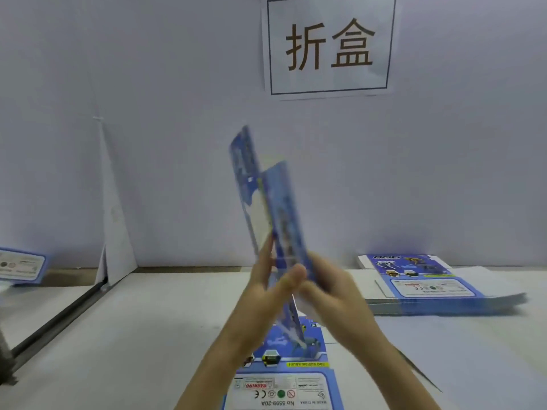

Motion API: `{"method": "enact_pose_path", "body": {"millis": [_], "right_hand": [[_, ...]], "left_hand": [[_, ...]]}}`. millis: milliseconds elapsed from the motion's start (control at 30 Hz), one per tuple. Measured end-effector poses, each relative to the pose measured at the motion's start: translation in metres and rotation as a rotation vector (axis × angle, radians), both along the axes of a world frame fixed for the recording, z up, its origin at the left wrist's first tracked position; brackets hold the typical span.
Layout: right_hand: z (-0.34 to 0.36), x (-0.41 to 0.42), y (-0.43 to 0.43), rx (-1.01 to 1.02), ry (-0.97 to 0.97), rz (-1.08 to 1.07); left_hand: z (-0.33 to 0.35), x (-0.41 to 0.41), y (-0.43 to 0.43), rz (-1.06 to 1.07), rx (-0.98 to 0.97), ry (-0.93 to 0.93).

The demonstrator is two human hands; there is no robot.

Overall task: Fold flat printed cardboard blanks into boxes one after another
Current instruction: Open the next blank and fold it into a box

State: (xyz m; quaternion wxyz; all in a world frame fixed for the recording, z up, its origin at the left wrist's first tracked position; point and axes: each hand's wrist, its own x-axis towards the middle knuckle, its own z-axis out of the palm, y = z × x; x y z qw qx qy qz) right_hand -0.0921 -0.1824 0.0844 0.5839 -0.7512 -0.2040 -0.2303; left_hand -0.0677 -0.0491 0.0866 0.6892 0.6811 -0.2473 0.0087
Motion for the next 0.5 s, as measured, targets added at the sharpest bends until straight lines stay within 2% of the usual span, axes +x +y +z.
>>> {"method": "enact_pose_path", "body": {"millis": [67,133,233,333,433,500], "right_hand": [[-0.001,-0.004,0.01,-0.177,0.026,0.197],[-0.002,-0.003,0.008,-0.211,0.114,0.276],[-0.009,0.001,0.003,-0.295,0.153,0.205],[-0.014,0.005,-0.002,-0.33,0.169,0.16],[-0.015,0.008,-0.008,-0.379,0.164,0.085],[-0.017,0.01,-0.009,-0.486,0.106,-0.023]], "left_hand": [[0.002,-0.001,0.0,-0.072,-0.167,0.102],[0.006,0.002,0.008,-0.002,-0.227,0.194],[0.008,0.006,0.02,0.008,-0.147,0.305],[0.007,0.007,0.022,0.062,-0.158,0.36],[0.004,0.009,0.023,0.06,-0.165,0.376],[0.004,0.008,0.025,0.001,-0.153,0.347]]}}
